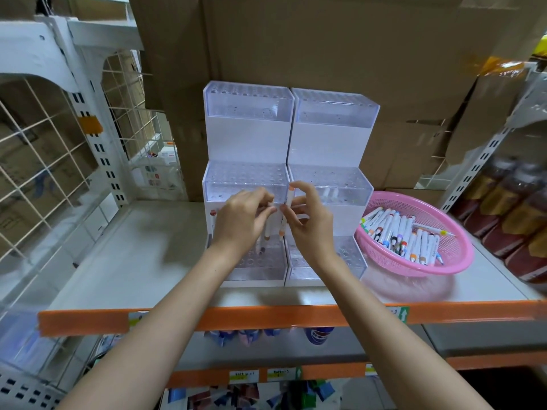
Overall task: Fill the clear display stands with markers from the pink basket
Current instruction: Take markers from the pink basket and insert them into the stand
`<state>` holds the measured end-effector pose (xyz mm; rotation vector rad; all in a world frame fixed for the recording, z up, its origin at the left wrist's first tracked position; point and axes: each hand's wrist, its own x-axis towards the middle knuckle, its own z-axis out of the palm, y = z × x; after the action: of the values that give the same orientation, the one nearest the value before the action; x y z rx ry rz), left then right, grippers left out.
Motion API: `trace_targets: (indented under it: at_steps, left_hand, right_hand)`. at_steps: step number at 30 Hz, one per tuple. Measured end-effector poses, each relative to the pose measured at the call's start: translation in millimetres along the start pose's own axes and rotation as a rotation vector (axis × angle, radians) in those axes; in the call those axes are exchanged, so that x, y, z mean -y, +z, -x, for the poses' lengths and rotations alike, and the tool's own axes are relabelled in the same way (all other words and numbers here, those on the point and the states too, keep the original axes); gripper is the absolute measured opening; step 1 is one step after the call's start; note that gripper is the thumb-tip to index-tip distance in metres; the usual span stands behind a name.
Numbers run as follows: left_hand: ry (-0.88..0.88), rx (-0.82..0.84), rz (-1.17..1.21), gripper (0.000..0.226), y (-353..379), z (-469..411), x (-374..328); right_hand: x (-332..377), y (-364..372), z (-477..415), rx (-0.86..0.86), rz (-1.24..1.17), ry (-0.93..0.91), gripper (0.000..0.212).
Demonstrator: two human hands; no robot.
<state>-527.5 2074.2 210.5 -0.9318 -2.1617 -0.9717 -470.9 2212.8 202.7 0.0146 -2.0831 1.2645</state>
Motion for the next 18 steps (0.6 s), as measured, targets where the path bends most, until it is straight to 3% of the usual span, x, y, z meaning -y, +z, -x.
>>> trace_targets:
  at_steps: [7, 12, 18]
  left_hand:
    - [0.038, 0.028, -0.069, 0.015, -1.5, -1.0, -3.5]
    - [0.224, 0.122, -0.293, 0.021, 0.1, 3.1, 0.9]
    - [0.178, 0.096, -0.288, 0.017, 2.5, 10.9, 1.2]
  right_hand:
    - [0.7, -0.4, 1.5, -0.001, 0.007, -0.004, 0.034]
    - [4.9, 1.7, 2.9, -0.002, -0.022, 0.002, 0.034]
    - [7.7, 1.6, 1.9, -0.004, -0.006, -0.007, 0.035]
